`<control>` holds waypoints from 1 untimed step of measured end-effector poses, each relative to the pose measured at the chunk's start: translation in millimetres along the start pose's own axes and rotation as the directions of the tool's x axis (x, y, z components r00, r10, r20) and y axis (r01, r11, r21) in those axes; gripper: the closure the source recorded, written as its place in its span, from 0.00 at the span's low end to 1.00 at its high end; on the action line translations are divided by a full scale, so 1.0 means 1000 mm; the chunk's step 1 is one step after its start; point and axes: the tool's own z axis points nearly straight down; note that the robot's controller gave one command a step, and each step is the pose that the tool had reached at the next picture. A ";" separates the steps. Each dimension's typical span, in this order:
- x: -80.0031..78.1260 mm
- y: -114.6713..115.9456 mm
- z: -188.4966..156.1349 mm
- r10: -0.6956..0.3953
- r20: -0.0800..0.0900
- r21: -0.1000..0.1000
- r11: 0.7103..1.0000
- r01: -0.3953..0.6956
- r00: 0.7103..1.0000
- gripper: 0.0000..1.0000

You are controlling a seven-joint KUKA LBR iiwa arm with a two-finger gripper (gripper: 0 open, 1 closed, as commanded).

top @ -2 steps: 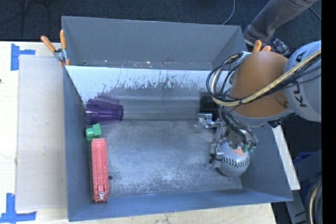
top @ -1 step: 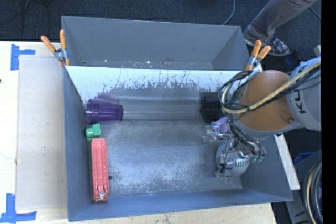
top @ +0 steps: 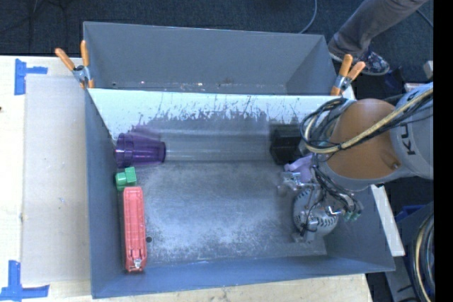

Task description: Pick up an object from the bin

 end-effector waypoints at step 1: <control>-0.001 -0.024 -0.002 -0.076 -0.008 -0.023 0.997 0.075 0.997 0.00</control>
Offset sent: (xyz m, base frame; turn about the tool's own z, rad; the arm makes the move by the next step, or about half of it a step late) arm -0.0487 -0.0480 0.0029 -0.0681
